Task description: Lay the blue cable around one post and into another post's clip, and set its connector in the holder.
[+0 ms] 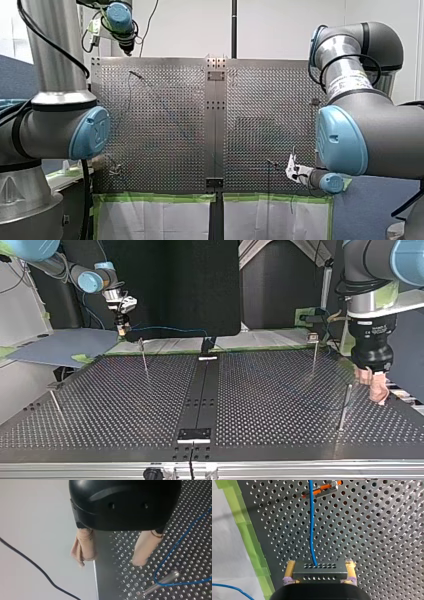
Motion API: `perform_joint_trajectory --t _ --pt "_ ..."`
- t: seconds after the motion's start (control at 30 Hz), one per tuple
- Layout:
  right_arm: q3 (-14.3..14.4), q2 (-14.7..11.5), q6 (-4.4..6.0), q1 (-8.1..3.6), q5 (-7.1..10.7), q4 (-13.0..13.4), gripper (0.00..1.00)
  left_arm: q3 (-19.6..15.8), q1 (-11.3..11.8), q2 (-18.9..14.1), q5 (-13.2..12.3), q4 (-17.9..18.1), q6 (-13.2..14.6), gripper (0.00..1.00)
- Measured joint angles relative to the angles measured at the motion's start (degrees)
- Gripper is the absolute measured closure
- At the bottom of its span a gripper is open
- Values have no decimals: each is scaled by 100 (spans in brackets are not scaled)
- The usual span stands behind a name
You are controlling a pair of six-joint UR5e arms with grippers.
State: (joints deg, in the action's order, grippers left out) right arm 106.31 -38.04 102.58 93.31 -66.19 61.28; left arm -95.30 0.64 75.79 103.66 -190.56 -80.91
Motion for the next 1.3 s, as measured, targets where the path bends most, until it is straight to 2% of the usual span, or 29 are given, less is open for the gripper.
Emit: perform_joint_trajectory --t 0.67,1.3 --pt "1 0 0 -1 1 -1 100 -1 -9 2 0 0 932 0" --pt "0 -1 0 1 0 -1 100 -3 -22 1 25 -1 1006 0"
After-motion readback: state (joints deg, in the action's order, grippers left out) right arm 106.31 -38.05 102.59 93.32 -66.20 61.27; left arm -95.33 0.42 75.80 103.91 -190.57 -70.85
